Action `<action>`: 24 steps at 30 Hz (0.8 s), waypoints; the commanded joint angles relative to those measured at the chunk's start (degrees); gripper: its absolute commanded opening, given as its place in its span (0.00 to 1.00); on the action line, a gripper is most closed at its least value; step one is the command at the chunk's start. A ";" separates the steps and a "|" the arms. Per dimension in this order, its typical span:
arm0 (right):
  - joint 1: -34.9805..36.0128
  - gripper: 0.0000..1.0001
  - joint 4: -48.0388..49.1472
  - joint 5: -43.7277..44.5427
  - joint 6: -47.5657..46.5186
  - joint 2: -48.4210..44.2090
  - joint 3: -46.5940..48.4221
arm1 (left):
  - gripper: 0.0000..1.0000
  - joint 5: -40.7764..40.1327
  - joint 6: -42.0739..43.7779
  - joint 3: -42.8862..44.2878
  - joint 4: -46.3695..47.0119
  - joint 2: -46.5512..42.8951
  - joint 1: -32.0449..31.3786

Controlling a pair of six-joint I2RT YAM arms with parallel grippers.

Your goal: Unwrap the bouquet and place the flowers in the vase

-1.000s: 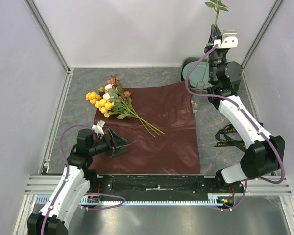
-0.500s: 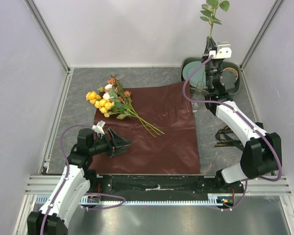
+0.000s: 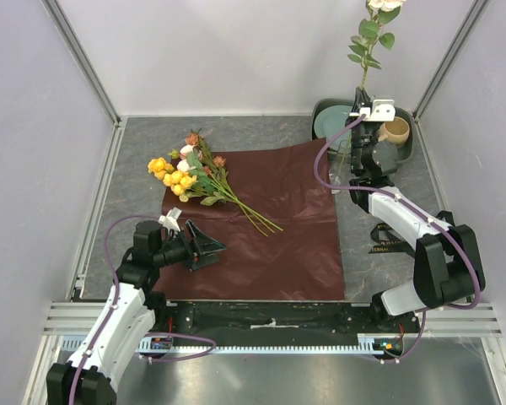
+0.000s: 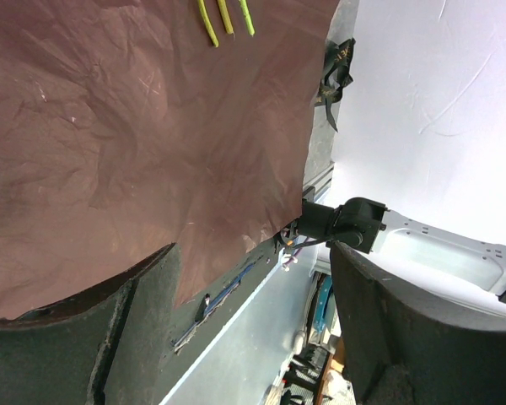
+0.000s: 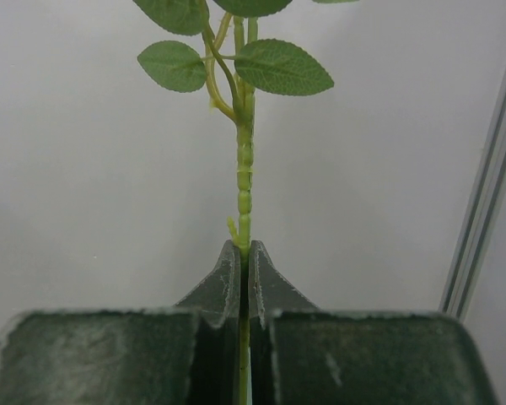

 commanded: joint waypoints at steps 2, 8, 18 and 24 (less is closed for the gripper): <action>-0.54 0.00 6.97 2.91 2.05 1.02 -2.37 | 0.78 0.48 1.71 2.08 0.88 -0.36 -0.02; -0.80 0.01 6.89 3.70 2.49 2.87 -2.99 | 0.78 0.22 1.71 1.82 0.79 -0.45 -0.02; -0.89 0.09 4.16 3.44 3.99 4.54 -3.70 | 0.78 0.39 1.89 1.82 0.79 -0.45 -0.02; -0.89 0.18 2.40 3.61 3.37 4.72 -4.13 | 0.78 0.48 1.98 1.56 0.88 -0.54 -0.02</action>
